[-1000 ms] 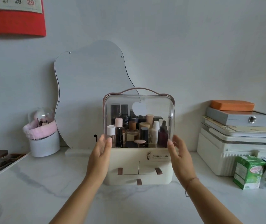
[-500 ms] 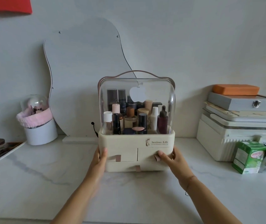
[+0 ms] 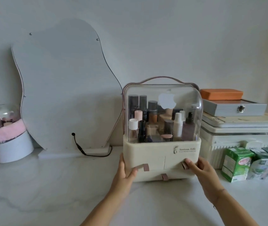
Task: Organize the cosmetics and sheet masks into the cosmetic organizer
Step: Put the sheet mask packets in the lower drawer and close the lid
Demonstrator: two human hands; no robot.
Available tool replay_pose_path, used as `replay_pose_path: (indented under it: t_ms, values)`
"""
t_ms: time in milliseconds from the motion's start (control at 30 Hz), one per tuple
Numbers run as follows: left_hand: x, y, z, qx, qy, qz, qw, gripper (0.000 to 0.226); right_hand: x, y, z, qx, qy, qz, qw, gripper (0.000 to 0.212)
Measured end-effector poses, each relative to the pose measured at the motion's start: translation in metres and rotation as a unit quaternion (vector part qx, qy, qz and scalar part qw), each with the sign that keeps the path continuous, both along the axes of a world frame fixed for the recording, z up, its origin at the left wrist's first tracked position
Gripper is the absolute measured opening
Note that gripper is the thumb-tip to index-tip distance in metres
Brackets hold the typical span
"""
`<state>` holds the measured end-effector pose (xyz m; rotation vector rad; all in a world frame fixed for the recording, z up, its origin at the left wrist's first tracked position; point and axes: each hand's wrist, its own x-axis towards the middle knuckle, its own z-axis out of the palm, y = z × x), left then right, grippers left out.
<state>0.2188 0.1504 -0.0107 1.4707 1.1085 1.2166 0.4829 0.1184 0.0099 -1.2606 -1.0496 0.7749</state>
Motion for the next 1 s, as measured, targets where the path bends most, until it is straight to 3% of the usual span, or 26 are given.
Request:
replay_pose_path:
  t_ms: [100,267,467,733,867,1000]
  values:
    - [0.017,0.011,-0.002,0.009,0.018,0.001,1.000,0.072,0.014,0.010,-0.009,-0.038,0.027,-0.043,0.998,0.054]
    - [0.025,0.033,-0.002,0.015,0.040,0.009,0.999,0.069,0.013,0.029,-0.013,-0.059,0.055,-0.130,0.988,0.036]
    - [0.032,0.051,-0.004,0.021,0.074,0.021,0.997,0.068,0.001,0.047,-0.011,-0.108,0.074,-0.245,0.961,0.055]
    - [0.037,0.062,-0.010,0.039,0.093,0.050,0.994,0.068,0.004,0.055,-0.010,-0.138,0.032,-0.258,0.956,0.059]
    - [0.037,0.058,-0.005,0.039,0.108,0.057,0.992,0.068,0.003,0.051,-0.005,-0.144,0.023,-0.240,0.960,0.048]
    - [0.038,0.040,-0.002,0.040,0.180,0.088,0.979,0.063,0.002,0.033,-0.014,-0.142,-0.063,-0.195,0.969,0.043]
